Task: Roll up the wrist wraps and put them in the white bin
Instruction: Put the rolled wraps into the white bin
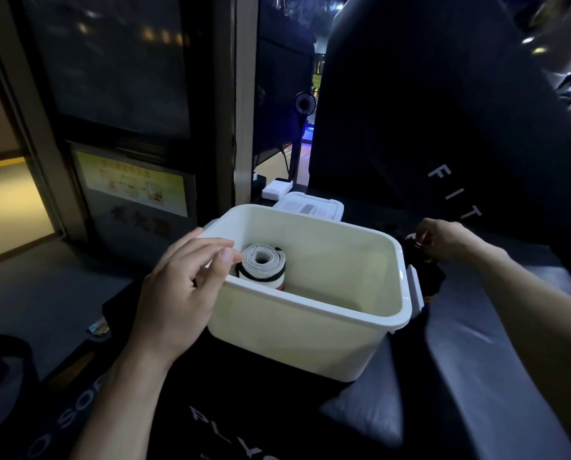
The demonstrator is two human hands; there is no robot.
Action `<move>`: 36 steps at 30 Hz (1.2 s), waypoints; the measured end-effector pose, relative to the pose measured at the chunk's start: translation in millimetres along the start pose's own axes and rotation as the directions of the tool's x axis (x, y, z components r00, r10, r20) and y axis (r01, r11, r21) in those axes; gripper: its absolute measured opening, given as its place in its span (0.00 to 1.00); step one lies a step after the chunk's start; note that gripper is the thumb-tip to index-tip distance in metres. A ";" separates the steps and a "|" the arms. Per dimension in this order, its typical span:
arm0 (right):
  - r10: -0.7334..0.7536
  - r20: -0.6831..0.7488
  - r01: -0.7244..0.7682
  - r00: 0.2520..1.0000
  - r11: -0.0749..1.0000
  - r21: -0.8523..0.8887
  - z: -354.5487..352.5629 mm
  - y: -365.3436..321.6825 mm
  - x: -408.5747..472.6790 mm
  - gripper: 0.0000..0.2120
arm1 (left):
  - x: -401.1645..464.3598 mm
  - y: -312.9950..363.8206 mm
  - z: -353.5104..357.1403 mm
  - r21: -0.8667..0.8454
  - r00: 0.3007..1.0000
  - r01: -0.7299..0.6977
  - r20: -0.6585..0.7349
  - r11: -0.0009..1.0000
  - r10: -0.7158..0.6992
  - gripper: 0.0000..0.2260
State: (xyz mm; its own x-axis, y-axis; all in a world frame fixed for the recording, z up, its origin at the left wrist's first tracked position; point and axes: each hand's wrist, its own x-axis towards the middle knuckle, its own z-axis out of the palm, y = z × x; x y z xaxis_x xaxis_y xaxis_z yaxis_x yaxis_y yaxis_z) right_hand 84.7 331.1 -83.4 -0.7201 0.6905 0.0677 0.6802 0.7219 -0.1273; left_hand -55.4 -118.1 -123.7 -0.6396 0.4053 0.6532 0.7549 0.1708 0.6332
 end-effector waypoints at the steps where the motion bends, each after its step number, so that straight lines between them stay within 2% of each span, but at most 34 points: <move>1: -0.007 -0.012 0.007 1.000 1.000 -0.004 0.5 0.1 -2.8 0.11 | 0.0 0.4 0.2 -0.002 1.000 -0.002 -0.001 1.000 0.002 0.14; 8: 0.044 -0.089 -0.040 0.995 0.998 0.041 -14.5 -6.2 -34.3 0.20 | -1.8 2.6 2.8 -0.040 1.000 -0.009 -0.029 0.999 0.008 0.15; 12: 0.009 -0.254 0.013 0.967 0.997 0.082 -54.1 -30.1 -60.0 0.18 | -4.1 3.9 0.7 -0.078 0.999 -0.012 -0.033 0.997 0.009 0.13; 15: -0.083 -0.388 0.144 0.918 0.981 0.131 -90.0 -71.0 -78.4 0.23 | -5.5 2.6 -2.2 -0.104 1.000 0.028 -0.003 0.994 -0.029 0.13; 18: -0.242 -0.433 0.352 0.868 0.916 0.194 -113.3 -121.3 -93.3 0.27 | -5.8 -0.6 -2.2 -0.139 0.998 0.066 0.016 0.988 -0.065 0.16; 21: -0.418 -0.316 0.515 0.852 0.778 0.359 -118.1 -182.8 -114.8 0.27 | -6.2 -2.8 -3.0 -0.209 0.994 0.110 0.030 0.972 -0.106 0.18; 25: -0.609 -0.045 0.586 0.792 0.737 0.336 -95.4 -240.0 -130.4 0.22 | -6.2 -5.0 -7.4 -0.234 0.993 0.121 0.038 0.965 -0.116 0.20; 28: -0.610 0.125 0.542 0.783 0.766 0.345 -73.5 -262.2 -129.1 0.29 | -5.5 -5.6 -9.5 -0.232 0.991 0.130 0.055 0.964 -0.121 0.20; 32: -0.599 0.288 0.488 0.747 0.788 0.376 -50.3 -278.8 -122.7 0.22 | -4.4 -5.9 -9.7 -0.210 0.993 0.118 0.045 0.971 -0.110 0.20; 34: -0.634 0.321 0.549 0.703 0.772 0.321 -40.2 -286.1 -122.9 0.18 | -4.5 -6.9 -9.5 -0.203 0.992 0.124 0.046 0.971 -0.118 0.19; 36: -0.676 0.348 0.652 0.649 0.730 0.203 -30.7 -291.8 -124.5 0.18 | -4.8 -8.0 -10.0 -0.198 0.991 0.128 0.050 0.972 -0.121 0.19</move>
State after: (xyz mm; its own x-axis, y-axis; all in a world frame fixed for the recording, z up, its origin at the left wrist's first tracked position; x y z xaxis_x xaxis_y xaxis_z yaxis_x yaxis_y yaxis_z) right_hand -19.9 35.9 -24.4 -0.9752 -0.0559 -0.2141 -0.0007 0.9683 -0.2496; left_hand -59.8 -130.4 -127.7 -0.7181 0.4259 0.5504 0.6226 0.0397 0.7815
